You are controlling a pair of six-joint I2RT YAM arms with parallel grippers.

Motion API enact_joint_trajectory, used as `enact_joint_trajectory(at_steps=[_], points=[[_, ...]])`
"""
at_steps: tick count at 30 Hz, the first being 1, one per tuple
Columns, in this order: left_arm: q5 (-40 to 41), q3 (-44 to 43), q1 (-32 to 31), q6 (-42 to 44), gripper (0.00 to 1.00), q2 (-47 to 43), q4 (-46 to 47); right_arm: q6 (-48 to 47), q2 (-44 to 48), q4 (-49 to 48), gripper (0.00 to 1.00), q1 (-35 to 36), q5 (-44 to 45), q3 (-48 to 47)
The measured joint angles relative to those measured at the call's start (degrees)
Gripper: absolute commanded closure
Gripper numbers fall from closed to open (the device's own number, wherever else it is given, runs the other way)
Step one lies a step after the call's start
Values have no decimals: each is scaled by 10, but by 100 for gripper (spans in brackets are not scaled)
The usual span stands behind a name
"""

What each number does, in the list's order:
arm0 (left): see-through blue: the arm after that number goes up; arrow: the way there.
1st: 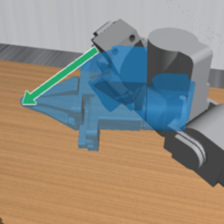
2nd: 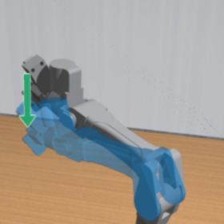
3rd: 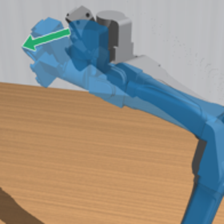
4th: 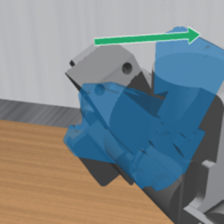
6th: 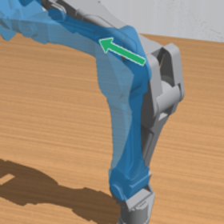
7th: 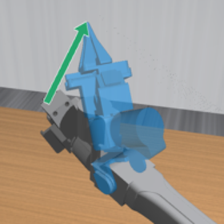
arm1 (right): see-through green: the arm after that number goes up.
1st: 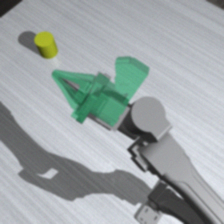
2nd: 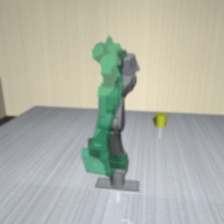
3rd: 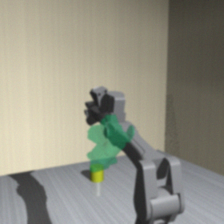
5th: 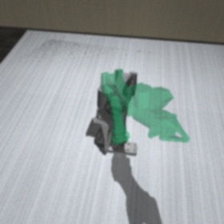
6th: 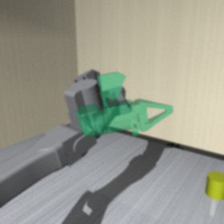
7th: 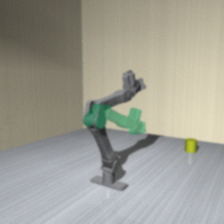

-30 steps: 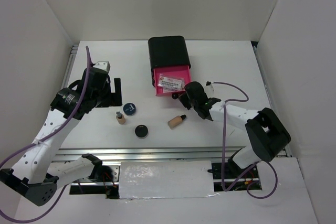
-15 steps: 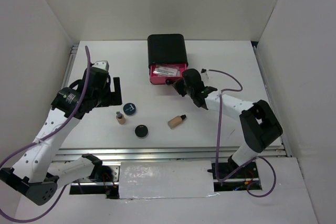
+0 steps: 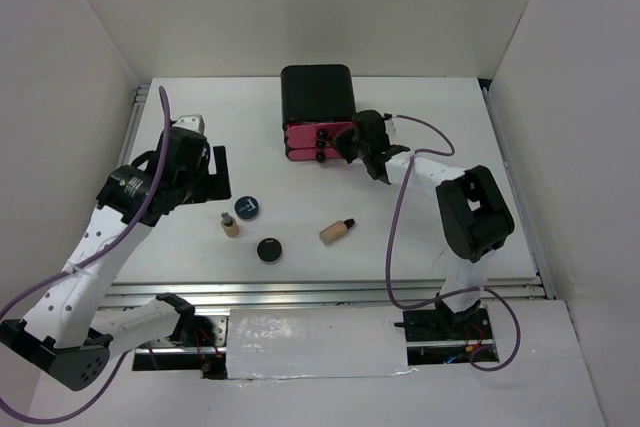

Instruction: Organize the makeup

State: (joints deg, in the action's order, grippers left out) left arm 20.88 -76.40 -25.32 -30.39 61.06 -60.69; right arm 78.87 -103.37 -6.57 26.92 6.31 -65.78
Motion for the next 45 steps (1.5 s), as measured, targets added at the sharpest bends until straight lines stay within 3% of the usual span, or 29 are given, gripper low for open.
enact_joint_trajectory(at_steps=[9, 13, 19, 27, 36, 45], points=[[3, -5, 0, 0, 1, 7, -2, -15, -9, -11, 99, -10, -36, -38], [3, -5, 0, -2, 1, 7, -2, -18, -24, -26, 92, -14, -57, -48], [3, -6, 0, -11, 1, 7, -3, -23, -24, -80, 70, -20, -80, -18], [3, -9, 0, -13, 1, 7, -7, -41, 19, -186, 40, -22, -101, 125], [-6, -9, 0, -14, 1, 7, -10, -57, -64, -406, 40, -34, -182, 136], [-6, -9, 0, -22, 0, 2, -24, -63, -115, -413, 39, -37, -206, 87]])
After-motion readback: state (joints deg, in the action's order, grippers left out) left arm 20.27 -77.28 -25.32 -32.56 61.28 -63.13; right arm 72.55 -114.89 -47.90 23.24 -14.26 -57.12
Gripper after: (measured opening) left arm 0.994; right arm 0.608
